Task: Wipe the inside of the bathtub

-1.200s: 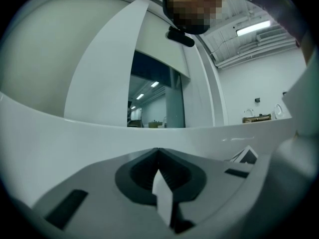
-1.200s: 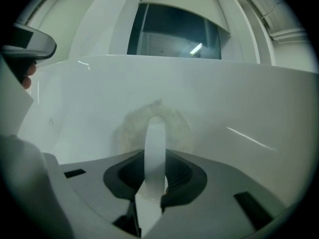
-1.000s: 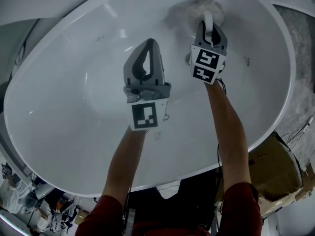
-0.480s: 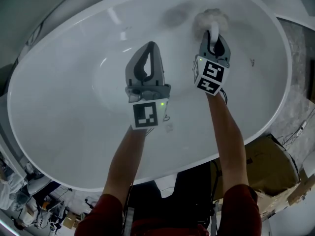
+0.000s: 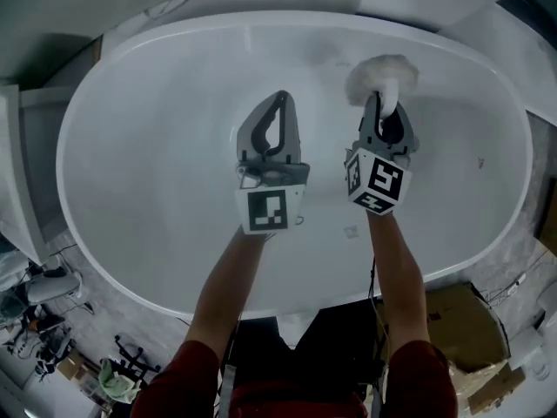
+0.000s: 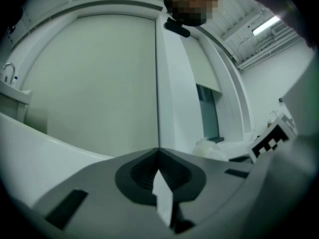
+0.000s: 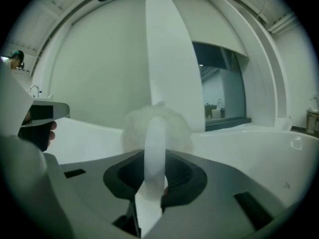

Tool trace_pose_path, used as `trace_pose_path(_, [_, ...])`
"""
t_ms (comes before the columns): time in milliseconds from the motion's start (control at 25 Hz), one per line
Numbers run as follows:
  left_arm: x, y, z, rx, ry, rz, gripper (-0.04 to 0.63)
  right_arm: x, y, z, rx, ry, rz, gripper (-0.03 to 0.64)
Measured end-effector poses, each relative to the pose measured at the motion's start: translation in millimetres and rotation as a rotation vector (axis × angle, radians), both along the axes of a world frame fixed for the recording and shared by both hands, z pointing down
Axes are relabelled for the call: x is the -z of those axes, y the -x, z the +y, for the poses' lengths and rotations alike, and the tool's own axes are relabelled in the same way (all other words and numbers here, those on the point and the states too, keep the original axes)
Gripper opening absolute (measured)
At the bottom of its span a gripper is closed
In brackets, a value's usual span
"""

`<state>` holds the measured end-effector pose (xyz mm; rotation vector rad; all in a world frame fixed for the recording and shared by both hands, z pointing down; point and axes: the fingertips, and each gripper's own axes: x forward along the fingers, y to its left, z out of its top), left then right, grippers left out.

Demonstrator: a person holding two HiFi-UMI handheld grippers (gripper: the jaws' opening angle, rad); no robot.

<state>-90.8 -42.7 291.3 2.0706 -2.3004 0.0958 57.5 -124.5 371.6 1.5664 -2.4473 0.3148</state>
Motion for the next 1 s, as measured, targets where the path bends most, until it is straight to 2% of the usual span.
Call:
trace_pose_path(200, [22.2,109.7,51.4,0.127,-0.013,-0.026,0.015,39.3,129.2,57.0,0.162,-0.066,-0.021,0.092])
trace_pose_path(520, [33.3,244.1,132.8,0.275,-0.004,-0.054,0.015,64.9,304.6,137.1,0.374,-0.128,-0.035,0.092])
trace_pose_path(760, [31.0,308.6,173.4,0.372,-0.011,-0.050,0.015,52.4,380.5,155.1,0.445,-0.129,-0.005,0.092])
trace_pose_path(1000, [25.4,339.2,182.2,0.410,-0.006,-0.040,0.015,38.2,430.7,128.9,0.441,-0.110,0.039,0.092])
